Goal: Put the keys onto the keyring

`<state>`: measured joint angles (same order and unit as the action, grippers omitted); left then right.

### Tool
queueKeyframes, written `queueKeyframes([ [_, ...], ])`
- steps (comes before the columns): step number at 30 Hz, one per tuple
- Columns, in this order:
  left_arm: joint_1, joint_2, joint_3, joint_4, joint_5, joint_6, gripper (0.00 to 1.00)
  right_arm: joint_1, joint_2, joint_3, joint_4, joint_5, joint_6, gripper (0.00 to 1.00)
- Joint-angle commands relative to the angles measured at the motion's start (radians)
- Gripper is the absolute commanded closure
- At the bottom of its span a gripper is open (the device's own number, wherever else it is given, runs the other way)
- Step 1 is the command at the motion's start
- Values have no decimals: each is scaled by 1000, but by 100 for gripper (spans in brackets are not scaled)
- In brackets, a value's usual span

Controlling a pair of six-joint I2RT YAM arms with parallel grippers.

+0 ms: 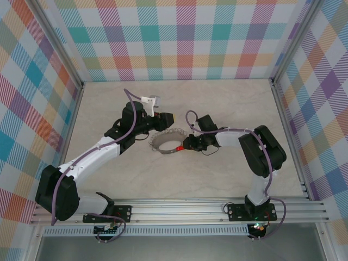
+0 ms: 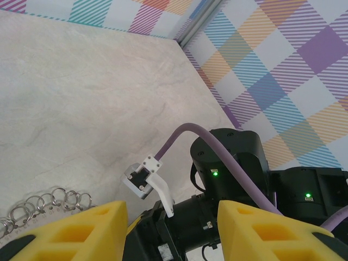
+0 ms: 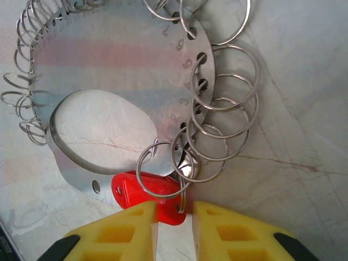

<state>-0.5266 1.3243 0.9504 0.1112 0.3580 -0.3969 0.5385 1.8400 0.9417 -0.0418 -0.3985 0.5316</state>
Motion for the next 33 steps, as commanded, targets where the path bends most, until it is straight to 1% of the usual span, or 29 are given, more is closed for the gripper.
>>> queueKeyframes([
  [1, 14, -29, -13, 44, 24, -2, 53, 2, 37, 25, 37, 7, 22, 77],
  [10, 19, -28, -6, 42, 32, -2, 53, -7, 24, 22, 33, -5, 10, 100],
  [14, 20, -32, -6, 41, 32, -2, 53, -18, -19, 10, 5, -16, -34, 100],
  [24, 25, -46, -9, 35, 31, 1, 53, -39, -183, -20, -13, -113, -192, 100],
  [27, 27, -46, -9, 33, 32, 0, 53, -41, -217, -11, -27, -151, -231, 100],
  [33, 27, -43, -8, 27, 37, 6, 53, -56, -242, 3, -45, -171, -254, 100],
])
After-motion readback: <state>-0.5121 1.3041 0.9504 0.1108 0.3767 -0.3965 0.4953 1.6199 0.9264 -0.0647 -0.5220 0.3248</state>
